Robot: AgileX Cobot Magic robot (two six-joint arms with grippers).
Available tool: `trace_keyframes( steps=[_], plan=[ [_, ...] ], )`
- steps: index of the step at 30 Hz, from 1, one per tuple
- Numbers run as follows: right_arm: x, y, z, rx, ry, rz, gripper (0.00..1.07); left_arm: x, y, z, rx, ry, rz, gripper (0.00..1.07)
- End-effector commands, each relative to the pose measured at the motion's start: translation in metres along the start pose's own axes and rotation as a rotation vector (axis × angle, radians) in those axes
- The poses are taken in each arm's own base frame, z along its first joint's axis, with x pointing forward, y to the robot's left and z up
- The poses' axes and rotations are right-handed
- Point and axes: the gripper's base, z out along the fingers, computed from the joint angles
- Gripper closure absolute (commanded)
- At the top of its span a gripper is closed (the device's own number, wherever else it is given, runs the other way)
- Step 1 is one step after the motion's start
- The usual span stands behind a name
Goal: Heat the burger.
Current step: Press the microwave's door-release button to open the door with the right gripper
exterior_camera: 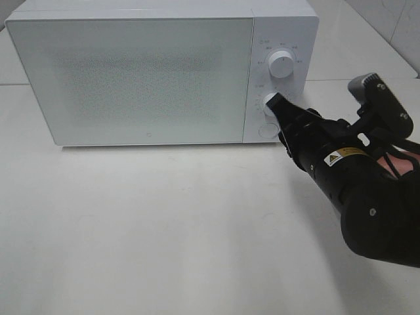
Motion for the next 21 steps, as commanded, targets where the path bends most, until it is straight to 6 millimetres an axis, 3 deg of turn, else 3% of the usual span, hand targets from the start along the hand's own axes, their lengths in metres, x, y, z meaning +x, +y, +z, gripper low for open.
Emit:
trace_keyframes(
  steps=[1,2,4,9,13,21],
  plan=[
    [0.0024,0.0,-0.0011,0.007,0.021,0.293,0.9,0.0004,-0.0009,-0.0029,0.009,-0.031,-0.001,0.07],
    [0.0024,0.0,-0.0011,0.007,0.021,0.293,0.9,0.0004,-0.0009,-0.0029,0.009,-0.031,-0.001,0.07],
    [0.0026,-0.0001,-0.0012,0.011,0.023,0.453,0.96,0.0004,-0.0009,-0.0029,0.009,-0.031,-0.001,0.07],
    [0.0022,-0.0008,-0.0012,0.019,0.016,0.573,1.07,0.0004,-0.0009,-0.0029,0.009,-0.031,-0.001,0.07],
    [-0.0002,-0.0044,-0.0007,0.048,-0.018,0.676,1.07,0.0004,-0.0009,-0.0029,0.009,-0.031,-0.001,0.07],
    [0.0027,-0.0097,0.0009,0.074,-0.035,0.669,1.07,0.0004,-0.0009,-0.0029,0.009,-0.031,-0.001,0.07]
  ],
)
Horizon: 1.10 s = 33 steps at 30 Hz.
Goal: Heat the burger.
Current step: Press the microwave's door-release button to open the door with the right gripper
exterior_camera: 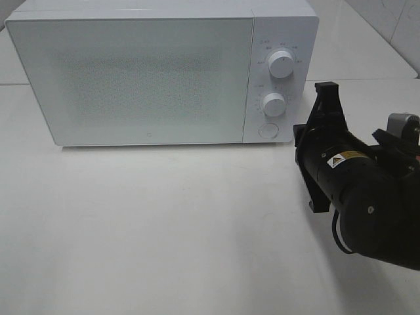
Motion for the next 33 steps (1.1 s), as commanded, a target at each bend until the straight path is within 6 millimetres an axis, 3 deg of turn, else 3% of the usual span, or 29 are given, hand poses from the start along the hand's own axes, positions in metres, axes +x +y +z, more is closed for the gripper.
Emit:
trace_keyframes(
  steps=[1,33],
  plan=[
    [0.002,-0.008,0.003,0.02,-0.006,-0.005,1.07,0.0,-0.001,-0.003,0.009,-0.031,-0.001,0.07],
    [0.03,-0.032,0.084,0.123,-0.02,0.021,1.07,0.0,-0.001,-0.003,0.009,-0.031,-0.001,0.07]
  ],
)
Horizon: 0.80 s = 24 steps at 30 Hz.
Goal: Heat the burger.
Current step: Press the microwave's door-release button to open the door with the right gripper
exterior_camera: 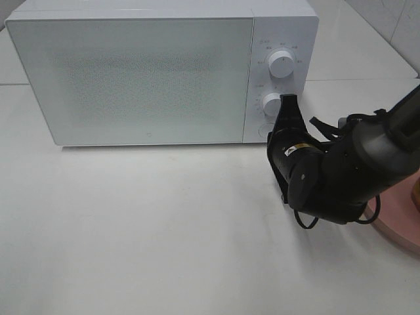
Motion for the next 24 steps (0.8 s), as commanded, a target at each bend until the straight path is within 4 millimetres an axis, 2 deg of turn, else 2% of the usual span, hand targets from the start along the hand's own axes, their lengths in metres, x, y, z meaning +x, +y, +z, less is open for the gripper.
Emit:
trace_keyframes(
  steps=[1,15,24],
  plan=[
    [0.004,-0.002,0.011,0.015,0.003,0.029,1.07,0.0,-0.001,-0.003,0.009,-0.031,-0.001,0.07],
    [0.003,0.0,0.036,-0.009,-0.02,0.042,1.07,0.0,-0.001,-0.003,0.01,-0.03,-0.002,0.07],
    [-0.001,0.001,0.042,-0.019,-0.033,0.042,1.07,0.0,-0.001,-0.002,0.01,-0.024,-0.001,0.07]
  ],
)
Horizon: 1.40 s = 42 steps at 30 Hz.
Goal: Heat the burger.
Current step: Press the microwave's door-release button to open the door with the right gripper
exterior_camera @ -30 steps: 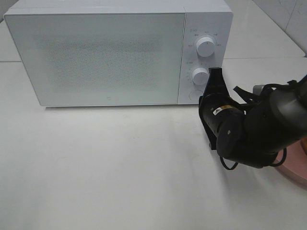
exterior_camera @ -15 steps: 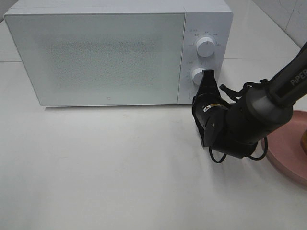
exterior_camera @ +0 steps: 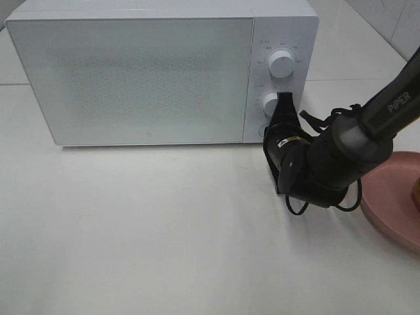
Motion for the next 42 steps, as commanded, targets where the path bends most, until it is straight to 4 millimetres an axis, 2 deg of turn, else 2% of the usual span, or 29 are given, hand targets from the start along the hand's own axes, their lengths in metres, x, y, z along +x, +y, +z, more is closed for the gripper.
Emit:
trace_keyframes(
  steps=[1,18,27,33,42],
  plan=[
    [-0.002,0.006,0.004,-0.026,-0.009,0.008,1.07,0.0,-0.001,-0.002,0.01,-0.024,-0.001,0.07],
    [0.001,0.017,0.005,-0.122,0.014,0.077,1.07,0.0,-0.001,-0.002,0.01,-0.024,-0.001,0.07],
    [0.011,0.028,0.016,-0.192,0.002,0.091,1.07,0.0,-0.001,-0.002,0.01,-0.024,0.0,0.07],
    [0.009,0.037,0.019,-0.293,-0.056,0.085,1.07,0.0,-0.001,-0.002,0.01,-0.024,-0.002,0.07],
    [0.007,0.037,0.02,-0.282,-0.093,0.088,1.07,0.0,-0.001,-0.002,0.01,-0.024,-0.002,0.07]
  ],
)
